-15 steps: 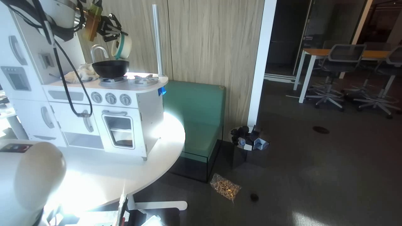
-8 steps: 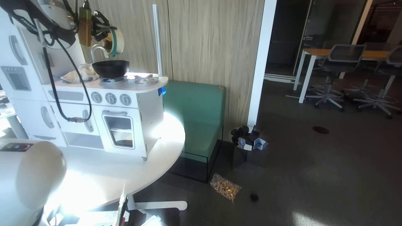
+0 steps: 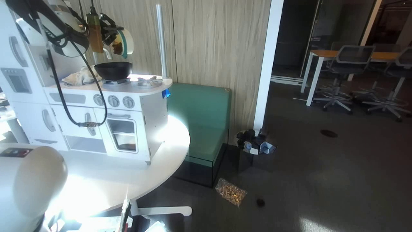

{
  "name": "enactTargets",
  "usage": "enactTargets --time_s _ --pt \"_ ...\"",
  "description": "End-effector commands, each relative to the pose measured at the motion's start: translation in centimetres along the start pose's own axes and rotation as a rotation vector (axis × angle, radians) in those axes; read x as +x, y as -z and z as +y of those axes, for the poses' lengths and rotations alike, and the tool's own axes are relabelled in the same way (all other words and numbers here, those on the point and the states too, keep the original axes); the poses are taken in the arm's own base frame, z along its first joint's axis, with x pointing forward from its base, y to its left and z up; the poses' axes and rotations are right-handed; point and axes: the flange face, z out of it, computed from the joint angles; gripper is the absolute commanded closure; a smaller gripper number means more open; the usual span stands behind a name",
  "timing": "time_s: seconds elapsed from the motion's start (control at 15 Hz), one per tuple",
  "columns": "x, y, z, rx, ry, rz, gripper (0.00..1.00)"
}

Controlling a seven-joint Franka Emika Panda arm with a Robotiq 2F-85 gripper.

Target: Pour the contents of the white bowl into the pot then stir inside the pot

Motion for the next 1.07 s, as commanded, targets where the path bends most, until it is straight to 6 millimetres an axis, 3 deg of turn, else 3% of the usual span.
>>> enactTargets --time_s 0.0,0.4,0.87,1.0 --pt "-1.1 0.3 -0.1 -0.087 0.016 0.042 0.97" --pt "-1.9 1.5 -2.6 -0.07 0.077 0.075 0.97" --pt "0.5 3.3 -0.4 -0.176 0.018 0.17 0.97" --pt "0.5 3.3 -0.6 -0.199 0.025 0.174 0.97"
